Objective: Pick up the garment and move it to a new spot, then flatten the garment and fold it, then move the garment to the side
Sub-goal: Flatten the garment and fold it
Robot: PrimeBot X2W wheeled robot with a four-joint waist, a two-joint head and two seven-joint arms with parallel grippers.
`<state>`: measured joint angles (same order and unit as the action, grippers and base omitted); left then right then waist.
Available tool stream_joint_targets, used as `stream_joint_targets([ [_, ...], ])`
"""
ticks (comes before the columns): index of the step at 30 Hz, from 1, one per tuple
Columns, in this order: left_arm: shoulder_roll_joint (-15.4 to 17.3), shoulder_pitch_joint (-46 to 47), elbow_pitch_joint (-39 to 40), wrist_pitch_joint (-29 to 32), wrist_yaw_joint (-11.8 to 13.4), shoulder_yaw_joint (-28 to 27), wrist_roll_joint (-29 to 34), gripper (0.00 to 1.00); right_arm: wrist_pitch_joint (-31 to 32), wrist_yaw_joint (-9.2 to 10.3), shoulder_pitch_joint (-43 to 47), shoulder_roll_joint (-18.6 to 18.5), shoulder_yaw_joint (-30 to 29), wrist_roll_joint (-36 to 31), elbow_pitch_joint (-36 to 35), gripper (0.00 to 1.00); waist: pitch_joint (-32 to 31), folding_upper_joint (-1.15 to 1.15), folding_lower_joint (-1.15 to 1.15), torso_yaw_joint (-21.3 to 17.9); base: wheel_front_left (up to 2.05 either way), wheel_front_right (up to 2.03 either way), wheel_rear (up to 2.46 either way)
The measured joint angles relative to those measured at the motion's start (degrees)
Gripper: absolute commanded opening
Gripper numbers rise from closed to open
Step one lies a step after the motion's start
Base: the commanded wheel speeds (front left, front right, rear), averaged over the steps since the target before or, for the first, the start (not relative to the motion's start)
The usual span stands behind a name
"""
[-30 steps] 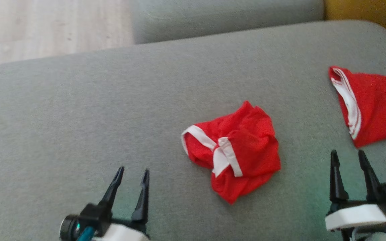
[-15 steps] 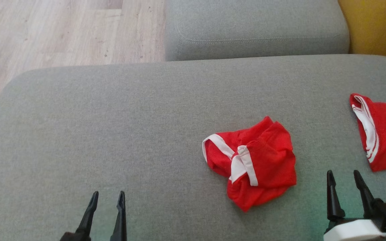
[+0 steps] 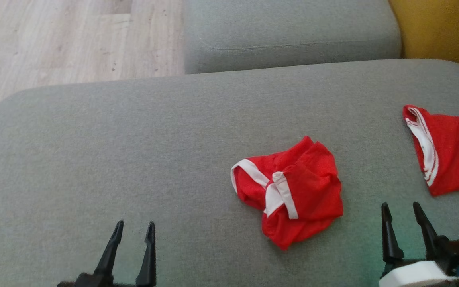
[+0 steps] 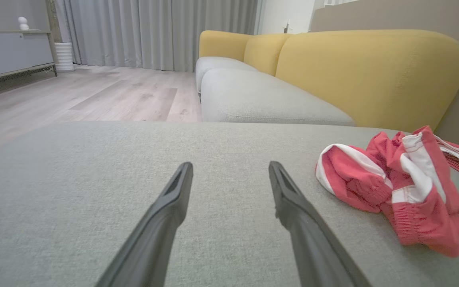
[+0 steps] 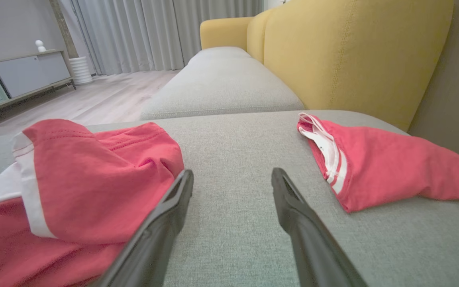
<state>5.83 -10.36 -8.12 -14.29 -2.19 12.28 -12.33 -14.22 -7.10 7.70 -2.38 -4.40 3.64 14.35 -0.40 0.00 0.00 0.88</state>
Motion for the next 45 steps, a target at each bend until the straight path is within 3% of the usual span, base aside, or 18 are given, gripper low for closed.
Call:
stream_joint_targets([
  [5,-1.05,2.85,0.69,-0.01,-2.16,2.05,0.75,1.0,0.0,0.0,-0.17,0.0,0.78,0.07,-1.12,1.0,0.36,0.0,0.0,-1.65,0.0,0.0,0.0],
  [15,-2.56,14.79,-5.81,6.42,-4.95,19.64,-3.72,1.0,0.0,0.0,-2.98,-0.01,3.78,0.42,-2.86,1.0,2.85,0.0,0.0,-5.25,0.0,0.0,0.0],
  [21,-2.59,20.0,-10.92,12.83,-4.89,21.7,-10.18,1.0,0.0,0.0,-5.13,-0.02,4.93,1.38,-3.37,1.0,5.75,0.0,0.01,-8.43,0.0,0.0,0.0],
  [26,-2.59,22.34,-13.54,14.32,-4.87,22.64,-12.78,1.0,0.0,0.0,-5.71,-0.02,5.49,2.02,-3.37,1.0,8.0,0.0,0.01,-10.85,0.0,0.0,0.0],
  [27,-2.59,22.51,-13.88,14.38,-4.87,22.83,-13.79,0.67,0.0,0.0,-5.9,-0.02,5.54,2.21,-3.35,1.0,8.39,0.0,0.01,-11.24,0.0,0.0,0.0],
  [28,-2.58,22.72,-14.18,14.79,-4.88,23.2,-14.69,0.13,0.0,0.0,-6.08,-0.02,5.59,2.45,-3.35,1.0,8.68,0.0,0.01,-11.61,0.0,0.0,0.0],
  [29,-2.57,22.95,-14.3,14.88,-4.88,23.6,-15.46,0.0,0.0,0.0,-6.23,-0.02,5.61,2.44,-3.33,1.0,8.89,0.0,0.01,-11.97,0.0,0.0,0.0],
  [33,-2.32,24.14,-12.59,16.74,-4.94,24.44,-18.87,0.0,0.0,0.0,-6.3,-0.03,5.34,3.23,-3.1,1.0,8.72,0.0,0.01,-12.43,0.0,0.0,0.0],
  [36,-0.31,25.84,-6.71,19.92,-4.97,24.2,-22.13,0.0,0.0,0.0,-6.29,-0.03,5.42,3.82,-2.93,1.0,7.95,0.0,0.0,-12.27,0.0,0.0,0.0],
  [41,7.87,32.49,5.98,29.14,-4.97,21.19,-26.7,0.0,0.0,0.0,-6.3,-0.03,6.38,4.7,-2.52,1.0,6.52,0.0,0.0,-12.19,0.0,0.0,0.0],
  [45,11.95,38.0,12.94,36.34,-4.98,17.92,-31.55,0.0,0.0,0.0,-6.31,-0.03,7.42,4.95,-2.34,1.0,5.86,0.0,0.0,-12.65,0.0,0.0,0.0],
])
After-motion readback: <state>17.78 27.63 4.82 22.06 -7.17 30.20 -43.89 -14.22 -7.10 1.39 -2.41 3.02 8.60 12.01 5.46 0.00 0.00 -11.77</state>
